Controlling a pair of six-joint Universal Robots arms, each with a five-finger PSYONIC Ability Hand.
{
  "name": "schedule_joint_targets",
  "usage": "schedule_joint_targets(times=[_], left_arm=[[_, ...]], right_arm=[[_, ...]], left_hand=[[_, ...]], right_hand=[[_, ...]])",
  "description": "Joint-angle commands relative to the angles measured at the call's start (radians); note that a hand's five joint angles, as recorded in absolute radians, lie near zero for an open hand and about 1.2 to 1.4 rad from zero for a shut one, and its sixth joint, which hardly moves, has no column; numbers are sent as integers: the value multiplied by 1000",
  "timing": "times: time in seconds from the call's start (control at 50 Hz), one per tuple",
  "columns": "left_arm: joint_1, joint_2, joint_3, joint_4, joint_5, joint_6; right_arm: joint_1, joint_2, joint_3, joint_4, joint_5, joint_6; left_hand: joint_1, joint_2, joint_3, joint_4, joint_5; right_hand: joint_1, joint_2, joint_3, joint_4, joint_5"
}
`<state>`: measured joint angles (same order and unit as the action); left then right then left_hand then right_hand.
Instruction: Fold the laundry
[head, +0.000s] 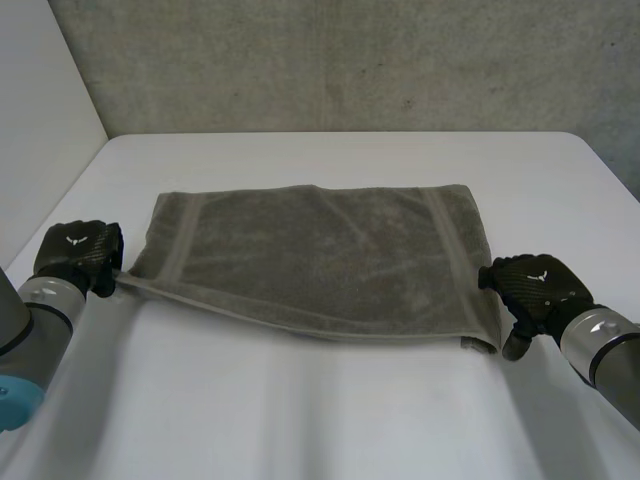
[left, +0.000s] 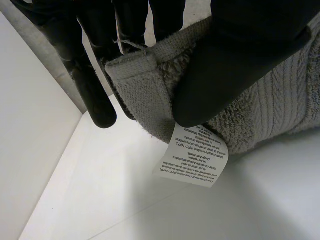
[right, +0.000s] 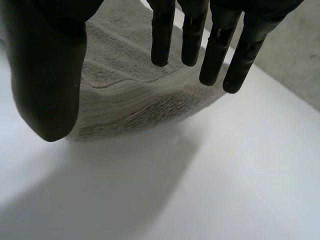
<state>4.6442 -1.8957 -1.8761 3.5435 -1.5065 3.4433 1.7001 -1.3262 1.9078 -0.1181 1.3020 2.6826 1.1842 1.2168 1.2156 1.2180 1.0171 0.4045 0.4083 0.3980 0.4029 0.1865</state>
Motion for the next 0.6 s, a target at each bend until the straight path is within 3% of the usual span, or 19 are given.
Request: schedule_joint_targets(times=[0.02, 0.34, 0.6], left_arm=[[1, -6, 2, 0, 0, 0], [-1, -8, 2, 0, 2, 0], [2, 3, 9, 1, -3, -3]], right_arm=[[-4, -1, -1, 17, -12, 103], [12, 87, 5, -84, -56, 224], [21, 127, -21, -201, -24, 226]], left_hand=[[212, 179, 181, 178, 205], [212, 179, 181, 178, 205], [212, 179, 181, 178, 205]], right_hand=[[-111, -115, -105, -109, -68], [3, 0, 10, 5, 47], [320, 317, 327, 322, 364]])
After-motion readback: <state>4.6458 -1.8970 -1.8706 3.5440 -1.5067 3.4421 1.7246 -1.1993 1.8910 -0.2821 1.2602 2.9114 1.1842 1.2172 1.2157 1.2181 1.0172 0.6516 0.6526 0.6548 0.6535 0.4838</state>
